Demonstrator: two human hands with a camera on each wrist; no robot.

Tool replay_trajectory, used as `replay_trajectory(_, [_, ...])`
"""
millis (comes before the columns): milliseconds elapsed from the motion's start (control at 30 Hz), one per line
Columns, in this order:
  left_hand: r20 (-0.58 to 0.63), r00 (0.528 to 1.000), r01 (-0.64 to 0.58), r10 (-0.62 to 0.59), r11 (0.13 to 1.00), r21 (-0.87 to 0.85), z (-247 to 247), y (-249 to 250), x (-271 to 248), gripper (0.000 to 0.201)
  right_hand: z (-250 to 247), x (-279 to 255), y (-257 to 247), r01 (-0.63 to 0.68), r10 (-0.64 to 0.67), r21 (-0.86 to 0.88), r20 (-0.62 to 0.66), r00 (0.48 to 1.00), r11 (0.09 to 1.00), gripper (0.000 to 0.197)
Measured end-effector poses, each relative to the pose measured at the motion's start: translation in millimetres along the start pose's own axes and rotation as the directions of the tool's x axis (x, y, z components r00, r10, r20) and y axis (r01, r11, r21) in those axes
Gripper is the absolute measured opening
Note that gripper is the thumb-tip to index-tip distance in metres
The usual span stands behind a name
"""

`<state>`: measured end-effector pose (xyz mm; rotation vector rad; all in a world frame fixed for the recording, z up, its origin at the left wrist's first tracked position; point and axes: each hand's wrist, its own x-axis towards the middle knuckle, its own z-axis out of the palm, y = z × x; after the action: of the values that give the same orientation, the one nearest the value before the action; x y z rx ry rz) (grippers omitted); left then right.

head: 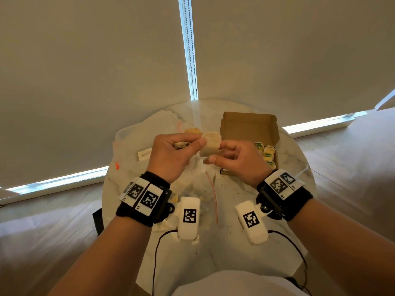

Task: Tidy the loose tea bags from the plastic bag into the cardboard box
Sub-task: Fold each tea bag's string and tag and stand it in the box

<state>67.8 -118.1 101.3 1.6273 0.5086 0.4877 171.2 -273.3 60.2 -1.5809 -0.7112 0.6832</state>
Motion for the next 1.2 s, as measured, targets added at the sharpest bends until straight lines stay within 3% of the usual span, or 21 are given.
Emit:
replay_trajectory(167, [-0.055,0.998,0.025,-0.028,0.999,-0.044,5,-2,4,0.019,11,-8,17,-0.05,0.063,-0.108,0.124,0.99,0.993,0.017])
replay_trajectory(300, [-0.06,0.997,0.051,-0.055,0.996,-0.076,9,0,4,0.016,18,-13,16,-0.203,0.19,0.06,0.171,0.967,0.977,0.021])
replay_trajectory(533, [-0.078,0.993,0.082,-0.092,0.989,-0.119,10,5,5,0.013,17,-16,21,-0.341,0.304,0.103,0.267,0.915,0.934,0.032])
replay_trajectory(700, [-0.066,0.993,0.085,-0.096,0.985,-0.149,9,5,6,0.013,18,-16,25,-0.294,0.276,0.039,0.241,0.93,0.955,0.028])
replay_trajectory(833, [-0.051,0.993,0.095,-0.105,0.98,-0.173,8,5,5,0.014,19,-13,30,-0.318,0.31,0.076,0.104,0.945,0.945,0.008])
replay_trajectory(1000, [0.007,0.996,0.09,-0.09,0.981,-0.17,5,4,3,0.008,13,-3,40,-0.207,0.19,-0.277,-0.086,0.978,0.938,0.013])
replay_trajectory(1100, [0.051,0.993,0.116,-0.109,0.982,-0.152,4,1,-2,0.007,9,4,35,-0.259,0.247,-0.133,-0.103,0.964,0.957,0.005])
replay_trajectory(1200, [0.082,0.988,0.139,-0.129,0.981,-0.137,3,-5,-8,0.005,5,10,25,-0.29,0.293,0.046,-0.079,0.953,0.956,0.014])
